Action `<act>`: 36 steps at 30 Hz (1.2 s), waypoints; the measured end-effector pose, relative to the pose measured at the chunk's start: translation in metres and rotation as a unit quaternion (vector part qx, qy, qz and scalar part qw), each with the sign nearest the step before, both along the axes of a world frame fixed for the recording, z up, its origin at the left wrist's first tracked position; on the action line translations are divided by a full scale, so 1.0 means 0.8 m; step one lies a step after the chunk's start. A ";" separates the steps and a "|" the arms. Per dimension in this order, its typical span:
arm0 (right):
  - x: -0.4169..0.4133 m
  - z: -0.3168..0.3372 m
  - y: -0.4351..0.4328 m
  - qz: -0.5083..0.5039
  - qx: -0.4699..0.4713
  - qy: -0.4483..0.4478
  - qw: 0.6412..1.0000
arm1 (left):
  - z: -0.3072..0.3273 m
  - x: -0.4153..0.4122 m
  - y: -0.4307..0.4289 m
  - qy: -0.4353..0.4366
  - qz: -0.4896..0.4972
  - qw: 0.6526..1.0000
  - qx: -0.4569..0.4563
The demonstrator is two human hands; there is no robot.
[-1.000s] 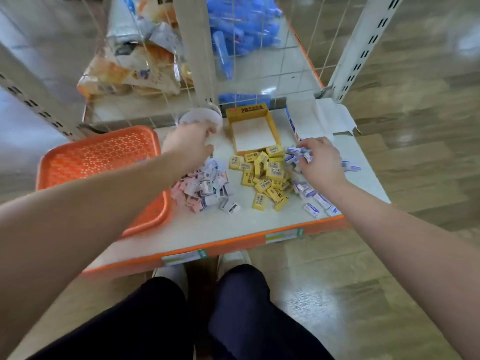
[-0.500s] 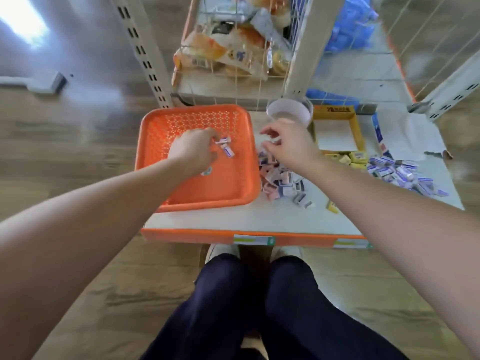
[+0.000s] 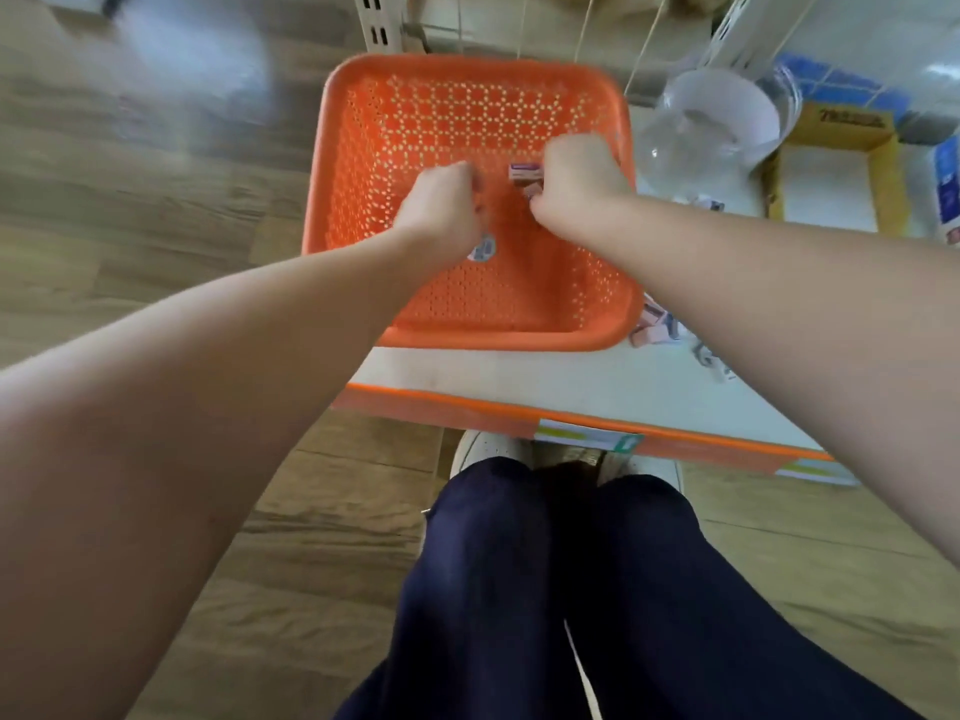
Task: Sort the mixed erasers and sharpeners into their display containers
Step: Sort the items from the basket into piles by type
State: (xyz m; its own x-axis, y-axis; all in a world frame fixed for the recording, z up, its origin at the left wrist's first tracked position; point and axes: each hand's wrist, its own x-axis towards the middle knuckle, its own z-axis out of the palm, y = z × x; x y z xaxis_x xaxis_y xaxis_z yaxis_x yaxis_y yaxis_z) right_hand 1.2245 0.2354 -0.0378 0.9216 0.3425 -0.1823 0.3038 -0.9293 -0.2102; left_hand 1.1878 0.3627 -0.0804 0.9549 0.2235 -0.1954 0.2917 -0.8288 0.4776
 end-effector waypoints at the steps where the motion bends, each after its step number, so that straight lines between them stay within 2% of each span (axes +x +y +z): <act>1: 0.002 -0.006 0.005 -0.015 0.003 0.012 1.000 | -0.005 0.005 -0.001 -0.009 0.006 1.000 -0.004; 4: 0.001 -0.021 0.013 -0.043 0.004 0.022 0.999 | -0.007 0.018 -0.007 -0.033 -0.003 0.999 -0.005; 6: -0.014 -0.027 0.010 -0.046 -0.006 0.018 0.999 | -0.003 0.022 -0.013 -0.041 -0.043 0.998 -0.019; 8: -0.026 -0.028 0.004 -0.044 -0.003 0.038 0.998 | 0.000 0.029 -0.021 -0.012 -0.103 0.994 -0.031; 11: -0.038 -0.028 -0.006 -0.023 0.000 0.052 0.998 | -0.010 0.039 -0.026 0.036 -0.148 0.988 0.005; 16: -0.054 -0.026 -0.014 0.031 -0.028 0.067 0.997 | -0.018 0.022 -0.039 -0.029 -0.040 0.999 0.007; 20: -0.067 -0.009 -0.020 0.070 -0.019 0.045 0.996 | -0.003 -0.003 -0.042 -0.018 0.001 1.000 0.014; 25: -0.085 0.039 -0.061 0.068 0.042 -0.020 0.997 | 0.051 -0.027 -0.022 -0.059 -0.003 0.998 0.008; 28: -0.096 0.073 -0.105 0.040 0.047 -0.044 0.997 | 0.106 -0.035 -0.022 -0.071 -0.013 0.997 0.013; 32: -0.107 0.115 -0.174 -0.017 0.039 -0.052 0.998 | 0.177 -0.041 -0.058 -0.080 -0.061 0.995 0.016; 36: -0.112 0.146 -0.243 -0.076 0.044 -0.077 0.993 | 0.217 -0.047 -0.123 -0.078 -0.118 0.990 0.002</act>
